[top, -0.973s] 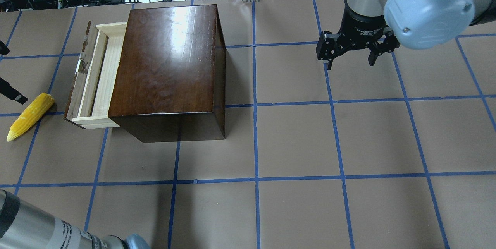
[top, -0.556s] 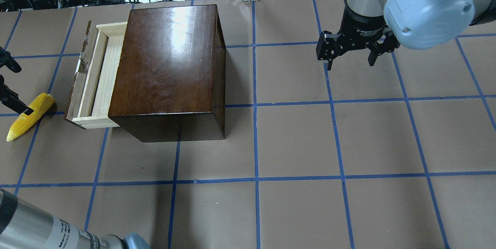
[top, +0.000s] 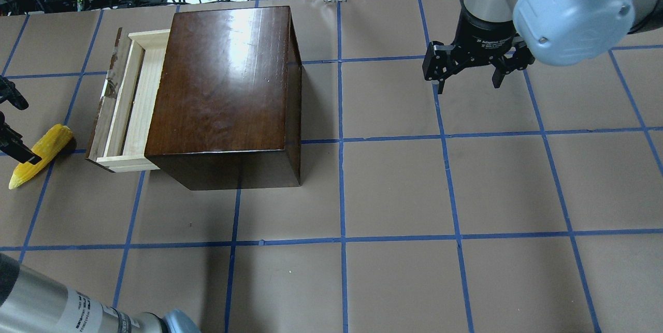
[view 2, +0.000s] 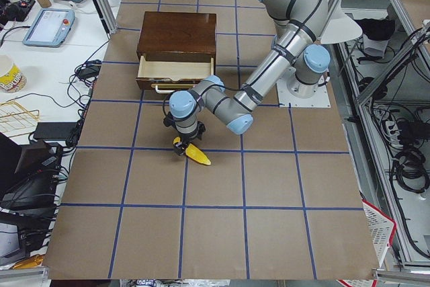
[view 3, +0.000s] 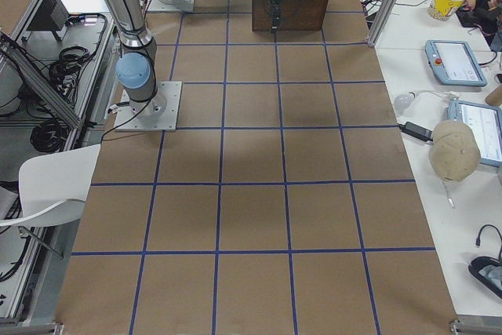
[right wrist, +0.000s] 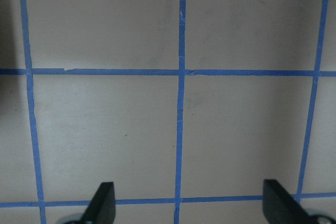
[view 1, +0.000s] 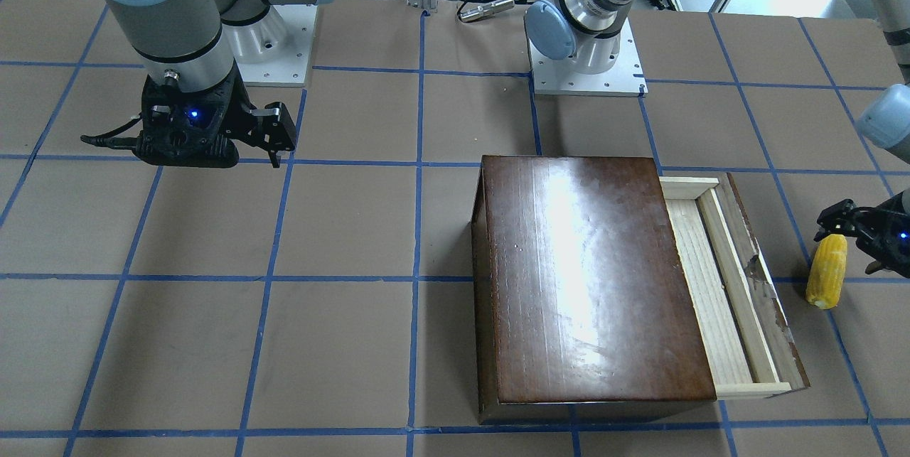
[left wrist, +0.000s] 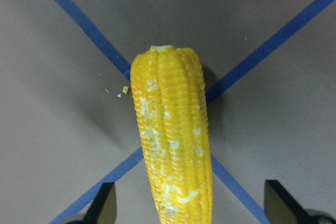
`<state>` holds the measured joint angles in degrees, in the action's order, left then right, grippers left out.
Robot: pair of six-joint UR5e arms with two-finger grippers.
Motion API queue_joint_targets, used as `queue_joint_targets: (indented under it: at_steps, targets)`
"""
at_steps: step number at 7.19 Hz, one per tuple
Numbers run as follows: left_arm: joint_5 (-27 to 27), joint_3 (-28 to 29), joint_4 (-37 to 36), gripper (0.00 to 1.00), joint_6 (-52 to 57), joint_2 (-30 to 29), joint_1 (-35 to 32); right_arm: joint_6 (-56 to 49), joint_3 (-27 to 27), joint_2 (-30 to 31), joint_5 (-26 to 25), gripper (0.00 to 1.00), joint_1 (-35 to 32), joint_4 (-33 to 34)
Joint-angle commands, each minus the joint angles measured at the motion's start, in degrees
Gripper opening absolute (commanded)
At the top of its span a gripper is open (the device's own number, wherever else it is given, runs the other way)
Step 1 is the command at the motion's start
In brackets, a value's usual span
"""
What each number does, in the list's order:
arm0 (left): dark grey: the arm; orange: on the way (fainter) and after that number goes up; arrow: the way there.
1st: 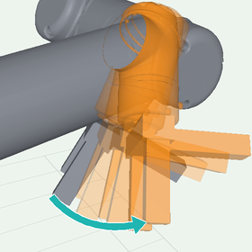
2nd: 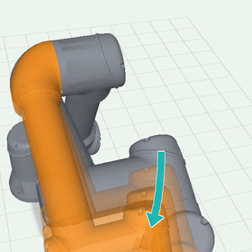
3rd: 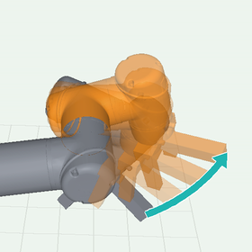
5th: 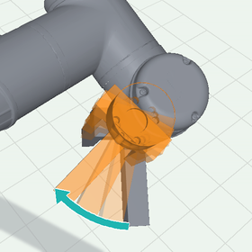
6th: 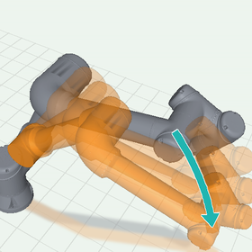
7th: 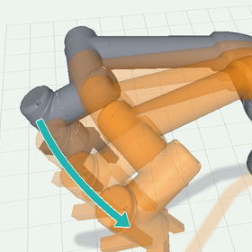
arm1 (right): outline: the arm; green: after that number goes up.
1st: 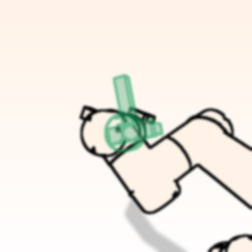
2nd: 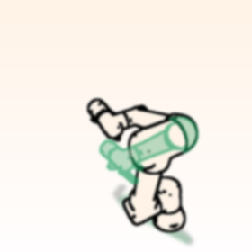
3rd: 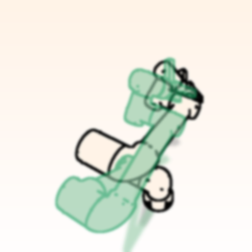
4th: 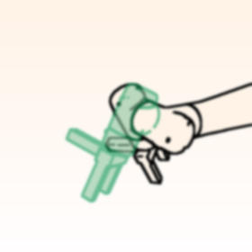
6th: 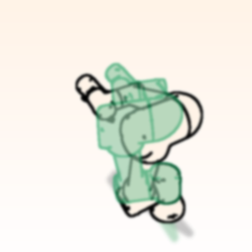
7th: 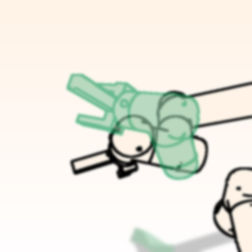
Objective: Open drawer and put corn inside
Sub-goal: 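Lower the left gripper and grasp the yellow corn cob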
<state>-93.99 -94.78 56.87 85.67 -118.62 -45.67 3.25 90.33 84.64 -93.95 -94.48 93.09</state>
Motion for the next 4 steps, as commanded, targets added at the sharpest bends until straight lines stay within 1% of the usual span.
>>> queue_joint_targets:
  at_steps: [1,4]
  targets:
    - [0.2,-0.5,-0.3,1.0,0.7,-1.0,0.1,0.0,0.0,0.0,0.0,1.0,0.0,0.0]
    - [0.2,0.2,-0.4,1.0,0.5,-2.8,0.1,0.0,0.0,0.0,0.0,1.0,0.0,0.1]
